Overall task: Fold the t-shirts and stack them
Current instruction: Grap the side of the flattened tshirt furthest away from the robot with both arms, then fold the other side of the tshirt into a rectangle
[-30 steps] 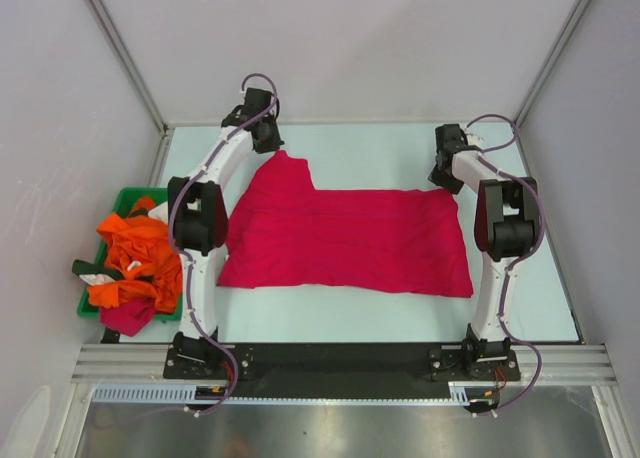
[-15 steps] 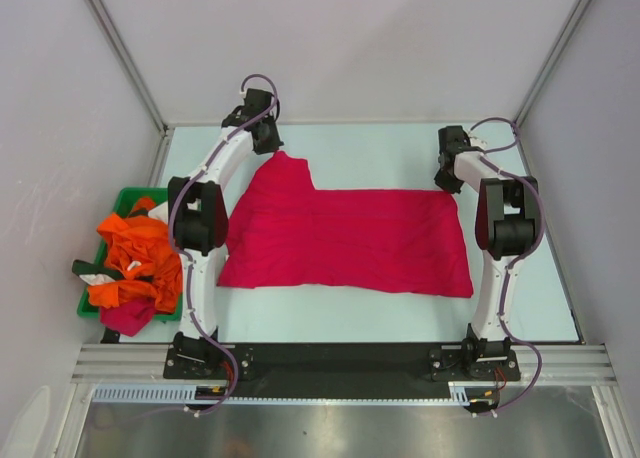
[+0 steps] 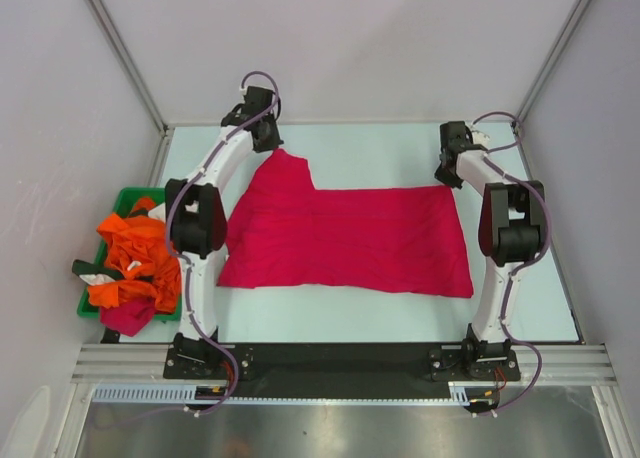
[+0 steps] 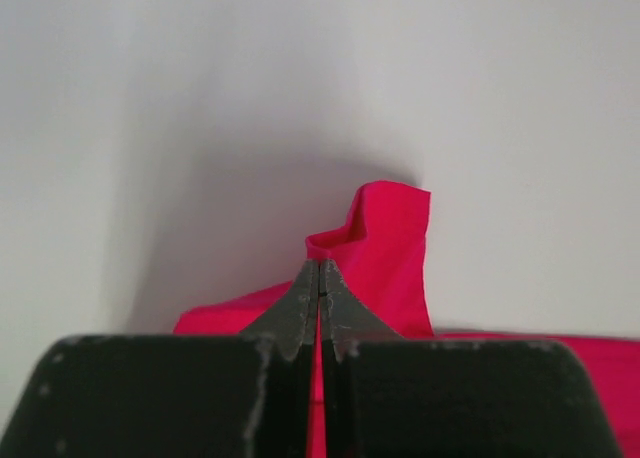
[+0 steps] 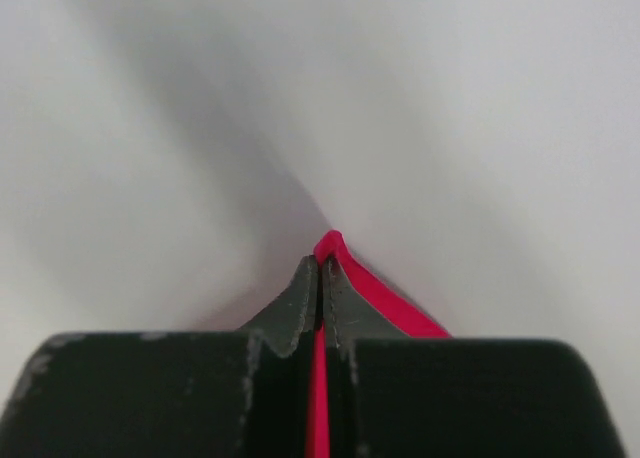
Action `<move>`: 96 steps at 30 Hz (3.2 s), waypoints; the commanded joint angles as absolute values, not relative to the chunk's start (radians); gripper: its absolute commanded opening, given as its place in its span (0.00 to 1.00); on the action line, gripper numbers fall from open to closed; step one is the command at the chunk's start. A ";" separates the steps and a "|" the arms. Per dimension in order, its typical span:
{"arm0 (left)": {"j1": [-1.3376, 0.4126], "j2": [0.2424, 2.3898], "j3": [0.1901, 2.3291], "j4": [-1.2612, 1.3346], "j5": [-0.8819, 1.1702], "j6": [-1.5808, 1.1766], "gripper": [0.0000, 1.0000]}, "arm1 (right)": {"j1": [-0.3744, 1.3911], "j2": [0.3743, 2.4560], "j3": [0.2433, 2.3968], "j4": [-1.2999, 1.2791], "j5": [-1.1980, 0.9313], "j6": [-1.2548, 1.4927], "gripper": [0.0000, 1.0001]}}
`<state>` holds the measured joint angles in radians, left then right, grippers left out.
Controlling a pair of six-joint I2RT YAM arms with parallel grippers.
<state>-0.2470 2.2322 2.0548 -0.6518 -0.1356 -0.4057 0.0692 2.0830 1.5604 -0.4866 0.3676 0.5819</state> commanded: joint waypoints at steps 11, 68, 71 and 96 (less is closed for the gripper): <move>-0.258 1.970 2.002 -0.638 -0.216 -0.371 0.00 | 0.068 1.781 1.507 -0.486 0.420 0.551 0.00; -0.256 1.273 1.362 -0.572 -0.284 -0.390 0.00 | 0.106 1.270 1.072 -0.607 0.489 0.548 0.00; -0.256 1.238 1.319 -0.574 -0.287 -0.390 0.00 | 0.106 1.250 1.054 -0.620 0.492 0.549 0.00; -0.258 1.078 0.933 -0.554 -0.267 -0.445 0.00 | 0.170 1.172 0.842 -0.678 0.499 0.621 0.00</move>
